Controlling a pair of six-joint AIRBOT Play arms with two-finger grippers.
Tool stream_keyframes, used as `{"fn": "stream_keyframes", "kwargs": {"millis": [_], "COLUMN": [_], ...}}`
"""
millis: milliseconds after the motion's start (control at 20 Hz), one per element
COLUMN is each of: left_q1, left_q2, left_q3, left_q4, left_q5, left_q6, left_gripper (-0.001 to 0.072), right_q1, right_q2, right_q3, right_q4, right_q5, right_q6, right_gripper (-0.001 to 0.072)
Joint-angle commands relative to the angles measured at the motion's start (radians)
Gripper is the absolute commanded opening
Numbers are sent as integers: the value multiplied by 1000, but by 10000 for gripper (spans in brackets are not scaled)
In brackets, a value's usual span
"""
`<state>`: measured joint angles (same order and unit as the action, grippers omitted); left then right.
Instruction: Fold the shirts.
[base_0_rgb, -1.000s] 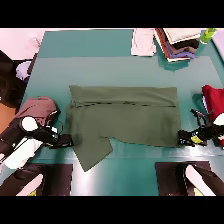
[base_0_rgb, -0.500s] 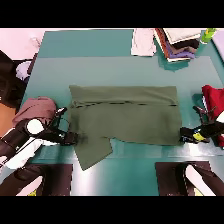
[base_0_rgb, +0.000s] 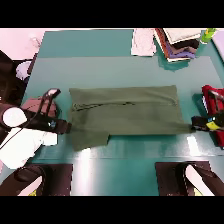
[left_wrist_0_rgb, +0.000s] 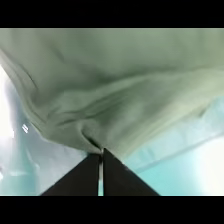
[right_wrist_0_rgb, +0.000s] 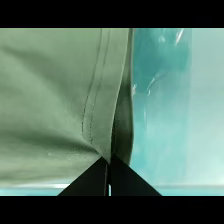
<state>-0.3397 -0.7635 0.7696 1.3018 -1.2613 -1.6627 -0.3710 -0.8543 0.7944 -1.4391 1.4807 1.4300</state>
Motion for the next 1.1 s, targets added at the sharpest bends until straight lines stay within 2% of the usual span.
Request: {"fn": "stream_keyframes", "kwargs": {"millis": [0, 150, 400, 650, 750, 900, 950, 1000, 1050], "left_q1": [1, 1, 7, 106, 111, 111, 111, 111, 111], "left_q2": [-113, -314, -591, -698, -720, -743, -743, -743, -741], "left_q3": [134, 267, 534, 640, 640, 640, 640, 643, 647], "left_q4": [119, 182, 237, 223, 207, 179, 179, 179, 179], "left_q5": [87, 184, 249, 287, 313, 356, 363, 368, 361], "left_q6": [23, 23, 20, -3, 50, 47, 43, 18, 10], "left_gripper": [25, 25, 26, 27, 28, 30, 232, 552, 607], "right_q1": [67, 136, 177, 192, 192, 184, 182, 179, 166], "right_q2": [-119, -301, -588, -758, -804, -848, -853, -855, -854], "right_q3": [146, 292, 575, 791, 848, 890, 890, 890, 891], "right_q4": [15, 15, 35, 34, 40, 114, 140, 170, 194], "right_q5": [-49, -95, -120, -119, -116, -126, -137, -152, -167], "right_q6": [2, 36, 73, 83, 83, 83, 82, 78, 78], "right_gripper": [11, 11, 11, 12, 12, 15, 19, 205, 484]}}
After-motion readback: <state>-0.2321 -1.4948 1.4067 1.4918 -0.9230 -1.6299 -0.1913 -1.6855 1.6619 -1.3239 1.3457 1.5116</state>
